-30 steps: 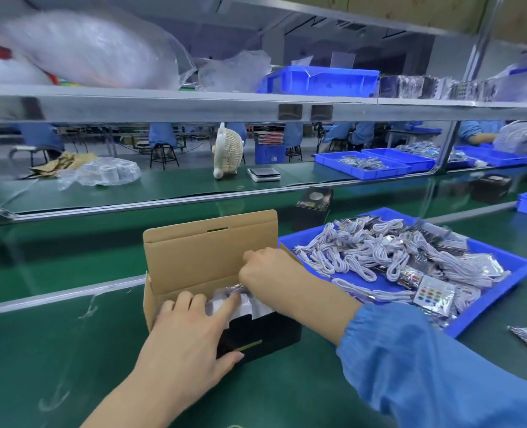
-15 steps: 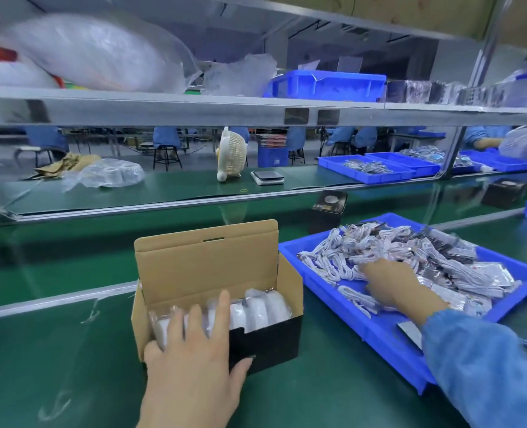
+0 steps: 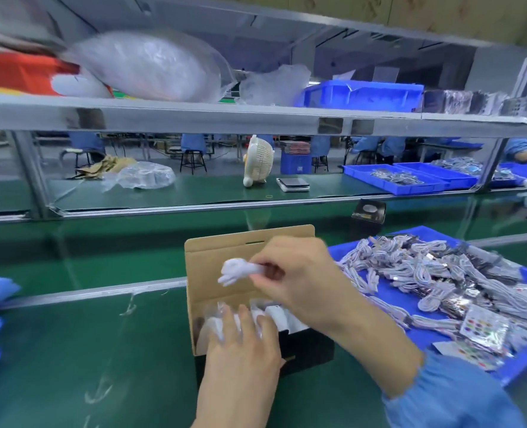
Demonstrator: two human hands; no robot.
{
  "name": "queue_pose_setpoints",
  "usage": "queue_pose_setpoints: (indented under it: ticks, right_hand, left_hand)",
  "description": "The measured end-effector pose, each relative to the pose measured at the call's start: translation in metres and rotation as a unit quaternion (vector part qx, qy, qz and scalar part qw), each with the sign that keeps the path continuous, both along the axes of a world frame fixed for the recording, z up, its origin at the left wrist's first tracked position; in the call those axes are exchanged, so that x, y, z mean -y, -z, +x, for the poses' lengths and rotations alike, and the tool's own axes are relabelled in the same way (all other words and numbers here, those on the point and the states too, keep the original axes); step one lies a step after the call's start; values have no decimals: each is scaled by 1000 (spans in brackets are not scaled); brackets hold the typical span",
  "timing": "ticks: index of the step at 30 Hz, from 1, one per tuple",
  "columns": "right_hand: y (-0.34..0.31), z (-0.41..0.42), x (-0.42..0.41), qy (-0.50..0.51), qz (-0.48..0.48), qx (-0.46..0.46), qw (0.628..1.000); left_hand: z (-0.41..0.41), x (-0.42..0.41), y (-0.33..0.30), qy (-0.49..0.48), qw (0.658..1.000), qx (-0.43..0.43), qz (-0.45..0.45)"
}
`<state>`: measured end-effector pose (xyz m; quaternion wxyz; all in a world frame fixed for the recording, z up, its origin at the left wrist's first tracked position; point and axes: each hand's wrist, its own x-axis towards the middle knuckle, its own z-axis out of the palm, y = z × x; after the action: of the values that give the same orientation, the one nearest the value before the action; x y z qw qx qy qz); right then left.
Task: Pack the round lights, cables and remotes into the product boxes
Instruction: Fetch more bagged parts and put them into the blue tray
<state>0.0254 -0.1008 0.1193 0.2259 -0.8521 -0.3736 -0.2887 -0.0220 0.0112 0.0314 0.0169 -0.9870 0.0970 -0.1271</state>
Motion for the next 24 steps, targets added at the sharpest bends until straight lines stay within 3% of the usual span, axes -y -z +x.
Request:
queue_pose_setpoints:
  ticks: [2,4,7,9,11,12,14,15,17,19,20,22,23,24]
  right_hand:
    - [10,6,-25,5,-134,-57,989]
    - [19,9,-39,14,-278,-68,958]
    - [21,8,-30,-77,-298,-109,945]
    - [26,2,-24,-112,-287,-119,944]
    - [38,-5,-26,-105,-279,-76,951]
    - [46,-11,-29,-91,-279,-51,955]
    - [56,-20,-35,-61,-274,-23,960]
    - [58,-22,-38,-48,-274,-21,960]
    - [52,-22,-43,-58,-286,-35,956]
    - [34,-17,-39,-136,-227,-91,960]
    - [23,-11,-28,-149,-140,-101,974]
    - [11,10,19,-67,136,-61,987]
    - [11,19,48,9,264,-77,961]
    - [16,26,74,64,342,-154,925]
  left_hand:
    - [-9,-3,-3,27,997,64,33]
    - [-15,-9,-3,129,980,146,42]
    - [-30,-37,-17,232,952,198,-3]
    - [-47,-53,-24,277,915,263,-126]
    - [-55,-66,-26,268,841,322,-342]
    - [-55,-73,-28,234,806,355,-412]
    - [-37,-87,-27,108,780,383,-483]
    - [-22,-94,-25,49,762,324,-558]
    - [0,-103,-19,-8,695,91,-713]
    - [15,-105,-8,-5,630,-100,-770]
    - [18,-105,-5,4,612,-156,-775]
    - [21,-104,-3,24,594,-183,-783]
    - [22,-103,0,26,594,-175,-785]
    - [23,-101,3,24,602,-164,-781]
